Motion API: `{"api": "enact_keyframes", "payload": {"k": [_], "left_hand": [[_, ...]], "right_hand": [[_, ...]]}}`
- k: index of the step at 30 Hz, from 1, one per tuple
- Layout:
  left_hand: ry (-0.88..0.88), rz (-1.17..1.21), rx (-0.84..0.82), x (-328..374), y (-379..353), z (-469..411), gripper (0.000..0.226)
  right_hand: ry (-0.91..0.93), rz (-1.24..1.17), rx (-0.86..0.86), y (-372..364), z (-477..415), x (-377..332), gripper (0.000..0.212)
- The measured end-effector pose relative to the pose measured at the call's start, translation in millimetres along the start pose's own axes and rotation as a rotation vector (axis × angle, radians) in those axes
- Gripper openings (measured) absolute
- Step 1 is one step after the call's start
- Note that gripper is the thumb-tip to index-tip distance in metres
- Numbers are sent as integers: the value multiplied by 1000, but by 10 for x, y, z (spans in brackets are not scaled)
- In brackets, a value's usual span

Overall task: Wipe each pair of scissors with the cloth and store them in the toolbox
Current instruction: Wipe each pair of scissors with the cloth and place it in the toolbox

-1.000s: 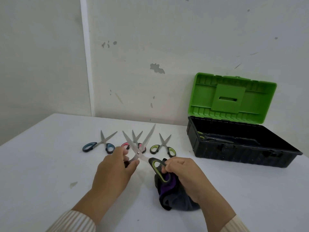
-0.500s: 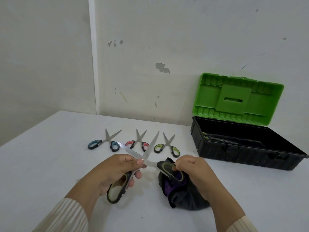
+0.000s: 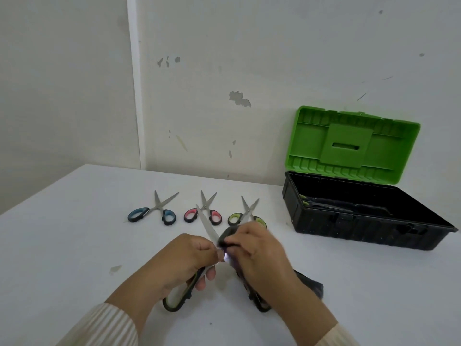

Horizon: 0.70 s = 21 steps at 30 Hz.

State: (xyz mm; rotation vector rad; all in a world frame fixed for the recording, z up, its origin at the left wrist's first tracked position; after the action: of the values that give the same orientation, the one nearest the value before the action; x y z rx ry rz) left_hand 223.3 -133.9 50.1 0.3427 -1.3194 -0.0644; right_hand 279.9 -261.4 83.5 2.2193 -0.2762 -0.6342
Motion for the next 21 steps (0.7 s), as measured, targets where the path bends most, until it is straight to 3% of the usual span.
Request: {"api": "enact_keyframes", "payload": {"k": [2, 7, 10, 14, 18, 21], "left_hand": [[-24, -36, 12, 17, -33, -1, 38], [-42, -67, 45, 8, -51, -12, 35], [-42, -97, 47, 9, -66, -12, 35], [-47, -86, 67, 9, -61, -22, 34], [-56, -133, 28, 13, -105, -15, 34], [-56, -132, 32, 1, -105, -20, 35]], "right_hand": [[-129, -59, 66, 54, 4, 117, 18], [-110, -66, -69, -41, 30, 59, 16], [-207, -47, 67, 58, 3, 226, 19], [-183, -138, -38, -91, 80, 131, 17], [-328, -107, 129, 65, 30, 376, 17], [-228, -78, 19, -51, 70, 236, 16]]}}
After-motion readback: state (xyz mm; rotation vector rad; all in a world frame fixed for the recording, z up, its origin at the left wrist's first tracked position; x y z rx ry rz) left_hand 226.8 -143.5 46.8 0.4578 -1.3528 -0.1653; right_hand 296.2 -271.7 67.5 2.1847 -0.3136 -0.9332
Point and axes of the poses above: each hand's wrist, its own z-axis away from the middle knuckle, its own y-axis out of the back of the hand, x = y × z, the point moved 5 cm from there along -z, towards the middle knuckle
